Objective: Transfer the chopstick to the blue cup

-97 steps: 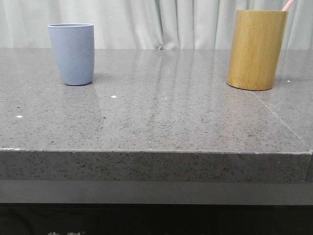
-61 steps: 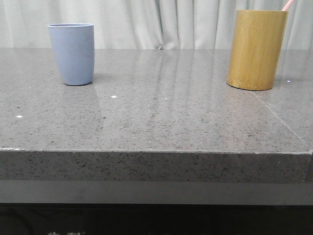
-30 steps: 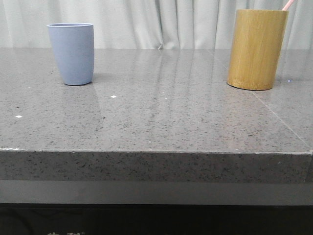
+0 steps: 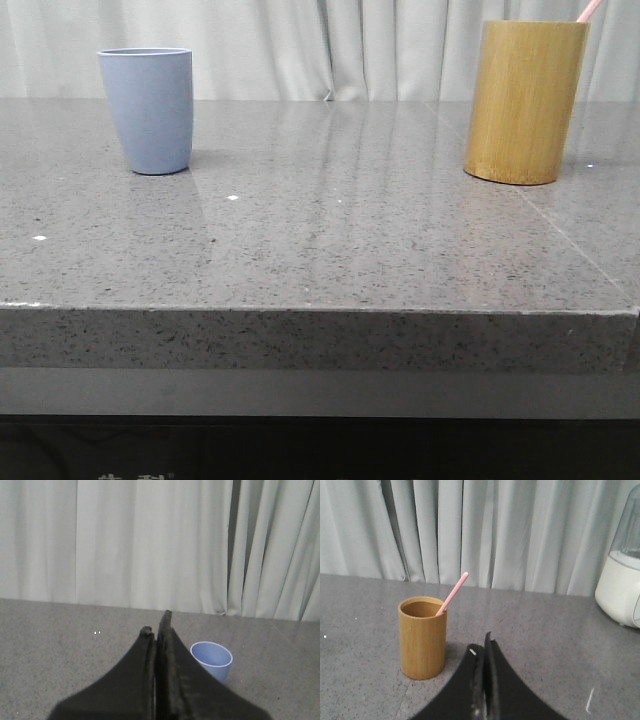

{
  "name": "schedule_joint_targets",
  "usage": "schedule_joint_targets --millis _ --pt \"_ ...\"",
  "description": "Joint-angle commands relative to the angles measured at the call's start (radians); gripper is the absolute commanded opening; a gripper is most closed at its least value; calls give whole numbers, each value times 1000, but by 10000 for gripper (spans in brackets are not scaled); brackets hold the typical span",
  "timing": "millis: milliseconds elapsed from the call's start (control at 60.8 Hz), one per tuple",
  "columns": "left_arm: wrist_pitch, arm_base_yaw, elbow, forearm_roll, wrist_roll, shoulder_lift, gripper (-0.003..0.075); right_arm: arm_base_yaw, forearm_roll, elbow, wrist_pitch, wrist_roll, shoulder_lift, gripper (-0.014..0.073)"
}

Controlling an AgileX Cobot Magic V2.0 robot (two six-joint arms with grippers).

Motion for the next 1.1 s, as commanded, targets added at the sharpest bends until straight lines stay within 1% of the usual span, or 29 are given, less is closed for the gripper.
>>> schedule_joint_targets --millis 0,148,263,345,510,559,625,641,707,724,789,822,855,904,1085 --pt "-8 0 -69 -3 0 95 -19 -3 -14 -64 5 -4 91 -118" --pt "-6 0 -59 -7 0 190 -19 -3 -14 -64 49 -4 189 -118" --pt "1 0 -48 -19 0 258 -19 -3 -6 -64 54 -3 248 -118" --pt "25 0 -48 -19 0 304 -19 -3 13 -64 60 -3 281 -118" --pt "29 0 -48 2 0 380 -15 -3 13 -64 65 -3 325 -110" --pt "29 0 -48 2 15 398 17 -3 14 -64 71 -3 338 -57" --pt "29 0 -48 2 17 411 107 -3 14 -64 79 -3 344 55" --pt "27 0 -48 2 17 413 148 -3 14 -64 80 -3 345 106" --pt "16 0 -48 2 18 421 289 -3 14 -64 81 -3 347 253" --pt "11 0 -48 0 18 426 337 -3 14 -64 81 -3 347 309" --pt "-10 0 -50 -11 18 435 461 -3 21 -64 79 -3 347 465" --pt "-11 -4 -56 -12 18 441 498 -3 28 -64 78 -3 347 510" --pt "-11 -13 -69 -14 18 453 524 -3 36 -64 78 -3 347 549" --pt "-2 -29 -89 -14 18 474 527 -3 45 -64 77 -3 347 570" --pt "19 -127 -212 -6 21 597 503 -3 58 -64 77 -3 348 571"
